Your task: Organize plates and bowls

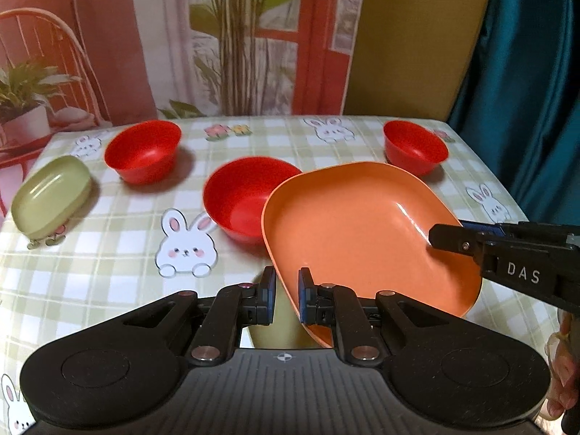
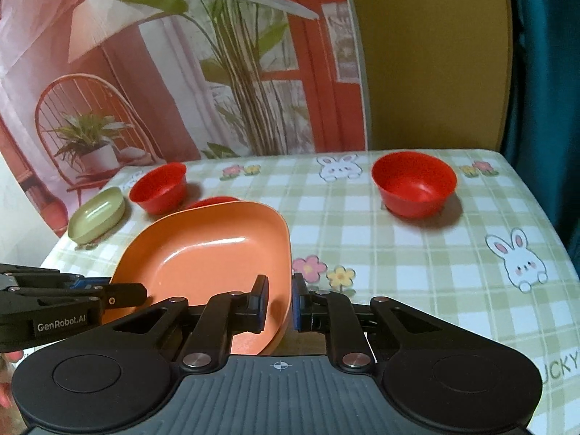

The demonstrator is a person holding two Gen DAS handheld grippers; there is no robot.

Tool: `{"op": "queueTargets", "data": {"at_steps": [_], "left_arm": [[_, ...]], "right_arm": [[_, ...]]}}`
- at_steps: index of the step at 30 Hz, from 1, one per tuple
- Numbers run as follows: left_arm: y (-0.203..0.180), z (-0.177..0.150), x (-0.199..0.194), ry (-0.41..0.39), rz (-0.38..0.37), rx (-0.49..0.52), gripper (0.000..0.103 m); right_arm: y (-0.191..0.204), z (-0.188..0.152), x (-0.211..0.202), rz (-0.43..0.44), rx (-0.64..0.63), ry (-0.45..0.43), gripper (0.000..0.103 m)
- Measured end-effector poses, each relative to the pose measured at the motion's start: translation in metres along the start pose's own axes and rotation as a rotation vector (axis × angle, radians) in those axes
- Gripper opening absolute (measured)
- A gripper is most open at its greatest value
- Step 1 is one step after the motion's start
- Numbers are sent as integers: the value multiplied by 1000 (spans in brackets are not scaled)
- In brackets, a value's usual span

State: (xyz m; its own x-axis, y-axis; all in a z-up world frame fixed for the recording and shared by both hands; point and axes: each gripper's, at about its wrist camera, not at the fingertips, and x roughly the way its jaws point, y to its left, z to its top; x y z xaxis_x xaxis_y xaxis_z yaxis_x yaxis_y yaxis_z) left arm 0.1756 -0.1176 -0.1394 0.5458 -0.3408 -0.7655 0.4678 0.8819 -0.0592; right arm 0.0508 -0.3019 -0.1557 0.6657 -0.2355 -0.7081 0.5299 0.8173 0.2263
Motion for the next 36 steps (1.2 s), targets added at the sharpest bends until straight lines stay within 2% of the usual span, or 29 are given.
{"op": "queueTargets", "data": {"at_steps": [3,8,12,26,36], "left_arm": [[-1,-5,1,16,-17,5,15],[8,-15,9,78,-62,-61,15],[9,-23,15,108,-62,-59,15],[25,-29,33,119,-47,-111,15],[26,-33,38,103,-33,-88,15]], "right_arm": [[-3,-4,0,2,0,12,14],[-1,-15,2,-8,-19,47,14],[-2,-24,9,-12,-12,79,14],[5,-35,41,-7,-27,126,13],[8,-41,50,-20,-55,138,12]]}}
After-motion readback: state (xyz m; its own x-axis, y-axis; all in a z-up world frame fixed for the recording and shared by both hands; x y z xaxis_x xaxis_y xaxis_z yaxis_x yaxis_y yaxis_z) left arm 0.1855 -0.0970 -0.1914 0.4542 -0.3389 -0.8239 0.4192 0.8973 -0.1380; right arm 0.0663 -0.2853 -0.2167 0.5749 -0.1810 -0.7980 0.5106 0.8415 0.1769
